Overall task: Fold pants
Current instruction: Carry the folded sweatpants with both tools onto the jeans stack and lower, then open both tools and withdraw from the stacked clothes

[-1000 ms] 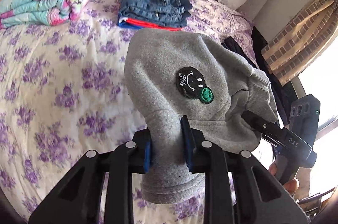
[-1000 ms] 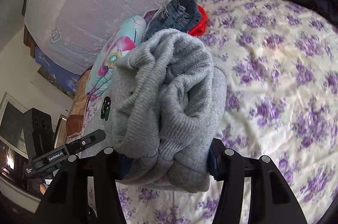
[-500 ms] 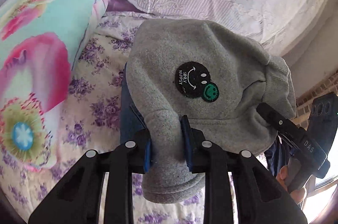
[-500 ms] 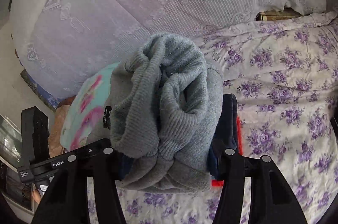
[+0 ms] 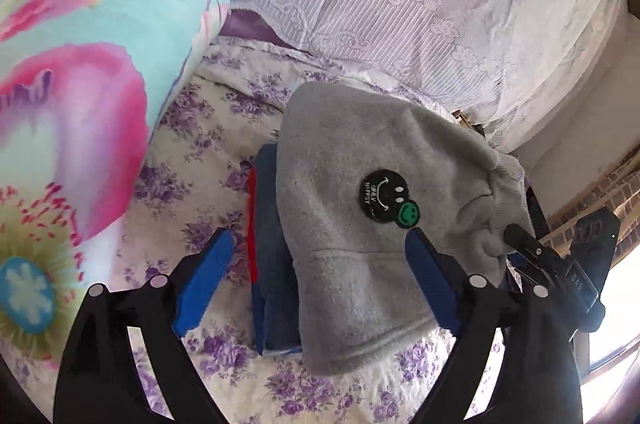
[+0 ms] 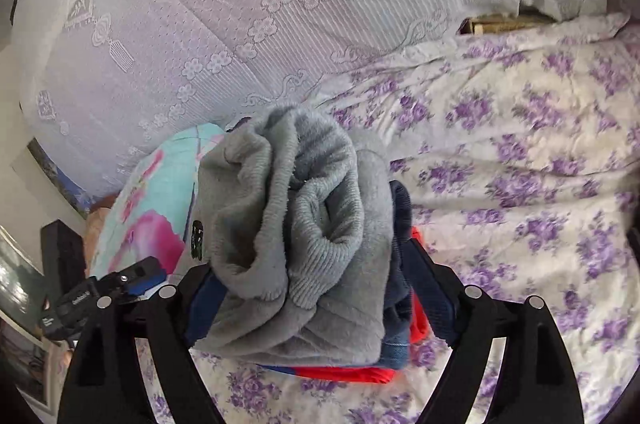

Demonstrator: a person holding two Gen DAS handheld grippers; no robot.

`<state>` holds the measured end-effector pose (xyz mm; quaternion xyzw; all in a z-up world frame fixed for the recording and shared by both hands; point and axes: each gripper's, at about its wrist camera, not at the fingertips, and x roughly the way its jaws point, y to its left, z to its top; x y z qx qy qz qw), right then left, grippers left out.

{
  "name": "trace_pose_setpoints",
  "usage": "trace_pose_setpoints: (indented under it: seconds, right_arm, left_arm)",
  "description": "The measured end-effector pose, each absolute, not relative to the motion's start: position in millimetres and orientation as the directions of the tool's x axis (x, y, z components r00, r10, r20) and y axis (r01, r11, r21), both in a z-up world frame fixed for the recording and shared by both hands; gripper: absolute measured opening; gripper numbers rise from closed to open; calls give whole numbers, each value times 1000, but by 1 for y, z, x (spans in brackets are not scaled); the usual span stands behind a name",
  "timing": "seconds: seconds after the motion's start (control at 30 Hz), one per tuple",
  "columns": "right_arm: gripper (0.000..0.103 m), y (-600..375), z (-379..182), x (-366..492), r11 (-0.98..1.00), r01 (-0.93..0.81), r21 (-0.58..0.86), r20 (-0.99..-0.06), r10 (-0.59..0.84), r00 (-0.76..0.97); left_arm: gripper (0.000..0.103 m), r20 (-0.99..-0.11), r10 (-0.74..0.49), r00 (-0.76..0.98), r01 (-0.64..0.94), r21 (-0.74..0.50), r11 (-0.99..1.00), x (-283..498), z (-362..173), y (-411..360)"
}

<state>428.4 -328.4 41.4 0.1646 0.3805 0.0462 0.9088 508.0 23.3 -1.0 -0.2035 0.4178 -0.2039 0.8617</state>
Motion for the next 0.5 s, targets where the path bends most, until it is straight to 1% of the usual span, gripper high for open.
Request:
trace_pose_setpoints:
  seconds: [0.07, 0.1, 0.13, 0.2, 0.27, 0.3, 0.4, 0.5]
  right_arm:
    - [88, -320, 63, 400, 972, 80, 222, -679, 95, 728]
    - [90, -313, 75, 382, 983, 96, 159, -674, 37, 738]
    - [95, -308, 85, 362, 988, 106, 108, -665, -7, 746]
    - [99, -296, 100, 317, 989, 141, 43, -657, -78, 750]
    - [99, -289, 109, 268, 984, 170, 53, -663, -92, 743]
    - [99, -285, 109, 242, 981, 181, 69, -668, -89, 738]
    - [99, -268, 104, 161, 978, 185, 100, -656, -75, 751]
    - [99, -249, 83, 91, 978, 182, 104, -640, -75, 765]
  left_arm:
    - [87, -643, -486, 592, 195, -470, 861, 482, 12, 28]
    - [87, -647, -455, 612, 204, -427, 881, 465, 19, 29]
    - [89, -650, -419, 634, 211, -376, 902, 447, 27, 28]
    - [93, -640, -354, 682, 233, -269, 934, 395, 45, 23]
    - [98, -616, -299, 729, 247, -171, 954, 337, 59, 19]
    - [98, -603, -272, 750, 238, -138, 961, 307, 64, 18]
    - [98, -603, -235, 762, 209, -115, 971, 224, 70, 18]
    - [98, -629, -180, 756, 156, -93, 983, 153, 61, 18]
